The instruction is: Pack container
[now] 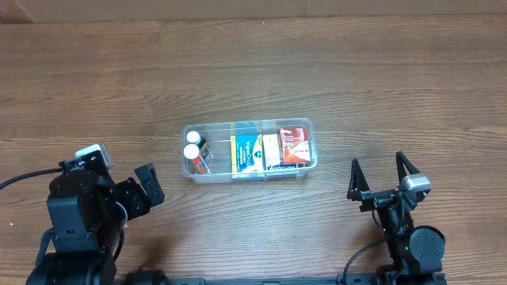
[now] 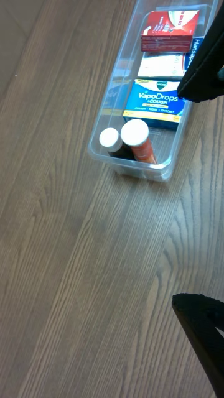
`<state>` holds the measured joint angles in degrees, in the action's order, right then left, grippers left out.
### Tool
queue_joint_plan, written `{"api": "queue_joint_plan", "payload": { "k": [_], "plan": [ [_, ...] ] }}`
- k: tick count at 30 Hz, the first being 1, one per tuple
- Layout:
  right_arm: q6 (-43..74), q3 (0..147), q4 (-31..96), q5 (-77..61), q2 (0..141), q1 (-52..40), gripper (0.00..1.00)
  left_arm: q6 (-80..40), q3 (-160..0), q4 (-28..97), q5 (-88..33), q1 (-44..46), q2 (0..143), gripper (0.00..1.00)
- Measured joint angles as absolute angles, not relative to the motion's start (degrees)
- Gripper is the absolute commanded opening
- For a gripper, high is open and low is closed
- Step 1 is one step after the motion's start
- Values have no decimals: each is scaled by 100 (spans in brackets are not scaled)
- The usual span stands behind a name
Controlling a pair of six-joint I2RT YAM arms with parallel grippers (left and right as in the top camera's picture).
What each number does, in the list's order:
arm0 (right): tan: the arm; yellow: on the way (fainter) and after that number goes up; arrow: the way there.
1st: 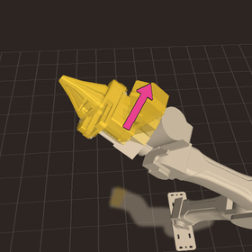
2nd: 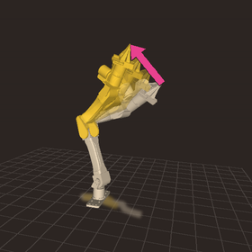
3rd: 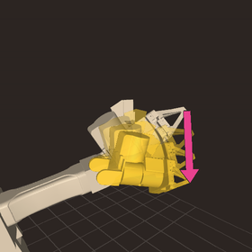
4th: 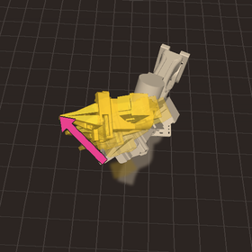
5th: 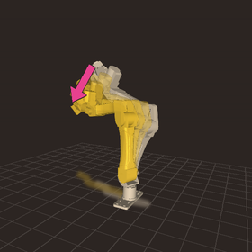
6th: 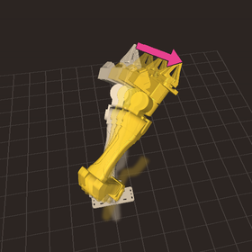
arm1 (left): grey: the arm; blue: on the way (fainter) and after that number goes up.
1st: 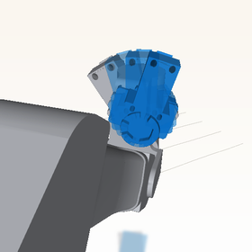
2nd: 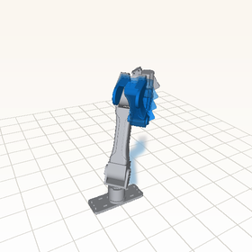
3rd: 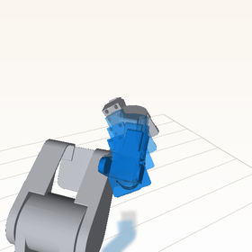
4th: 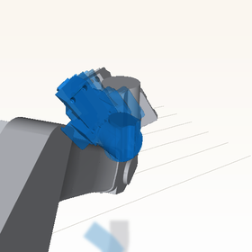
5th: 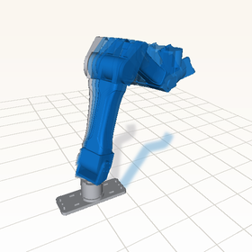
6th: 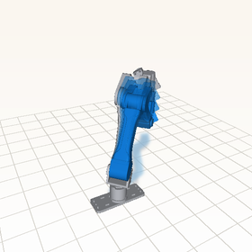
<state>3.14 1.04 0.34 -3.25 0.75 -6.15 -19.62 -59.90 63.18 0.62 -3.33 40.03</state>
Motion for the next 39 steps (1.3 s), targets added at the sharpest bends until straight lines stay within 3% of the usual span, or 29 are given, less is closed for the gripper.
{"api": "queue_joint_plan", "payload": {
  "k": [5, 39],
  "plan": [
    [-43, 106, 473, -381, 69, -624, 100, -1962, -5990, 6320, 62, -333, 4003, 100],
    [-198, 106, 471, -408, 73, -644, 100, -1962, -5990, 6320, 62, -333, 4003, 100]
  ]
}}
